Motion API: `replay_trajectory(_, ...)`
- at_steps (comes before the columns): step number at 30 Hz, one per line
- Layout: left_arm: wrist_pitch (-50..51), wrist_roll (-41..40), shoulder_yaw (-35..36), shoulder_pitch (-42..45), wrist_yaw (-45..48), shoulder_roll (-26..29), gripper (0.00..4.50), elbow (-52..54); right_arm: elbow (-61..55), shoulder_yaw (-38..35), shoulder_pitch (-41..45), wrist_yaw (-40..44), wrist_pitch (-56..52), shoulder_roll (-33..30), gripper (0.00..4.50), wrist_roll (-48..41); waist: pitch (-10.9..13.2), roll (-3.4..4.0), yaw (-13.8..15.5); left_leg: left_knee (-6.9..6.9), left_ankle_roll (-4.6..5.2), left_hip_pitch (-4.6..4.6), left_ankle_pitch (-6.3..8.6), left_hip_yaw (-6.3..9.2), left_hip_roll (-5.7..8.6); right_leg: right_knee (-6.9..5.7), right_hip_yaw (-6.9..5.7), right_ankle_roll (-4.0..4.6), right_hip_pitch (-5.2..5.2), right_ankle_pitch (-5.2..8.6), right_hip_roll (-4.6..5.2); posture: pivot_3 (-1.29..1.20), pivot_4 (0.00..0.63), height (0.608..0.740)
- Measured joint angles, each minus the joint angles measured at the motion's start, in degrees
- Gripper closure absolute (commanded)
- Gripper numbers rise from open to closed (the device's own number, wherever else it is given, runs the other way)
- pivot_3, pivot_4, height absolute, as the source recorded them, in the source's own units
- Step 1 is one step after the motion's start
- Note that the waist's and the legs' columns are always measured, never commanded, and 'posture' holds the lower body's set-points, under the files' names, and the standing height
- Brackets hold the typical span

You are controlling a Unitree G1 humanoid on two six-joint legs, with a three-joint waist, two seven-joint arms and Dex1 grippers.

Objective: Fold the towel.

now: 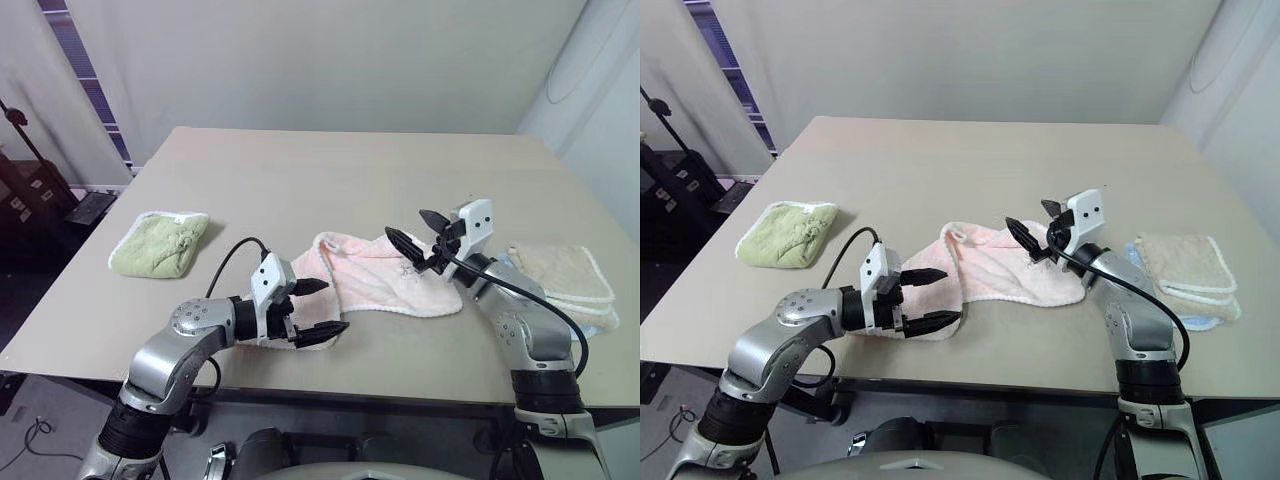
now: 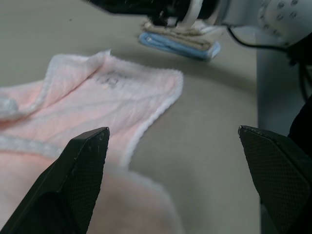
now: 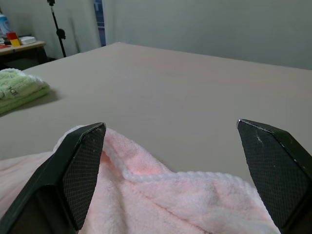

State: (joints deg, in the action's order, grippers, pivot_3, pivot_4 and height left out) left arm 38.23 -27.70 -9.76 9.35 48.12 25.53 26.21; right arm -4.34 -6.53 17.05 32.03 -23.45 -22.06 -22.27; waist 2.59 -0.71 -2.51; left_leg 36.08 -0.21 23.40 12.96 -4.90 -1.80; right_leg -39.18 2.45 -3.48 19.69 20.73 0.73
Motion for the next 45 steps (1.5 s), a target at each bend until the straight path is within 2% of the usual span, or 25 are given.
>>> replay_trajectory(7, 6.0, -3.0, 0.0, 4.2, -4.6, -0.4, 0.04, 2.1, 0.7, 0.8, 0.7, 0.4, 0.0, 0.8, 0.0, 0.1, 0.0, -0.01, 0.1, 0.05, 0.0, -0.01, 0.0, 0.0, 0.01, 0.0, 0.0, 0.0, -0.03, 0.0, -0.03, 0.0, 0.0, 0.74)
replay_trajectory(13, 6.9, -6.3, 2.7, 6.4, -4.6, -0.3, 0.04, 0.7, 4.9, 0.8, 3.0, 0.4, 0.0, 0.6, 0.0, 1.0, 0.0, 0.0, -0.1, 0.03, -0.01, -0.04, -0.01, 0.0, 0.0, 0.01, 0.01, 0.01, -0.03, 0.0, -0.07, 0.0, 0.0, 0.74)
replay_trajectory(18, 0.6, -5.1, 3.1, 2.4, -0.2, 2.8, 0.04, -5.6, 13.1, 1.3, 8.6, -0.4, -2.6, -2.8, 0.0, 3.9, 0.0, 0.02, -0.1, -0.01, -0.02, -0.03, -0.01, -0.03, 0.01, 0.02, 0.04, 0.04, 0.0, 0.01, -0.05, 0.0, 0.0, 0.74)
replay_trajectory(25, -11.6, -2.6, 7.8, -5.0, 7.0, 7.0, 0.04, -15.0, 32.6, 4.4, 17.6, 3.4, -1.8, -6.1, 0.0, 9.4, 0.1, 0.1, -0.2, -0.06, -0.02, 0.02, -0.01, -0.08, 0.01, 0.02, 0.05, 0.19, 0.13, 0.08, 0.06, 0.0, 0.0, 0.74)
replay_trajectory(31, -19.0, -0.2, 8.3, -6.0, 10.7, 6.3, 0.04, -22.1, 51.0, 6.9, 29.6, 7.2, 3.4, -5.6, 0.0, 13.6, 0.1, 0.11, -0.3, -0.1, -0.02, 0.06, 0.0, -0.1, 0.01, 0.02, 0.05, 0.12, 0.2, 0.02, 0.09, 0.0, 0.0, 0.74)
replay_trajectory(35, -23.0, 1.6, 8.0, -5.8, 12.0, 4.4, 0.04, -25.7, 60.3, 8.2, 34.6, 8.7, 6.4, -4.5, 0.0, 16.3, 0.1, 0.12, -0.2, -0.13, -0.02, 0.17, -0.01, -0.12, 0.01, 0.01, 0.04, 0.1, 0.34, 0.01, 0.1, 0.0, 0.0, 0.74)
replay_trajectory(40, -29.0, 4.7, 6.6, -3.9, 13.0, 1.2, 0.04, -32.7, 68.9, 9.7, 36.5, 10.3, 7.7, -3.4, 0.0, 19.8, 0.1, 0.12, -0.2, -0.11, -0.02, 0.2, -0.01, -0.15, 0.01, -0.01, 0.04, 0.1, 0.35, 0.01, 0.12, 0.0, 0.0, 0.74)
replay_trajectory(45, -31.5, 6.0, 6.1, -1.8, 13.1, -0.5, 0.04, -34.9, 71.5, 10.1, 37.6, 10.7, 9.2, -2.5, 0.0, 21.5, 0.1, 0.14, -0.4, -0.08, -0.02, 0.21, -0.01, -0.15, 0.0, -0.14, 0.05, 0.09, 0.39, 0.01, 0.12, 0.0, 0.0, 0.74)
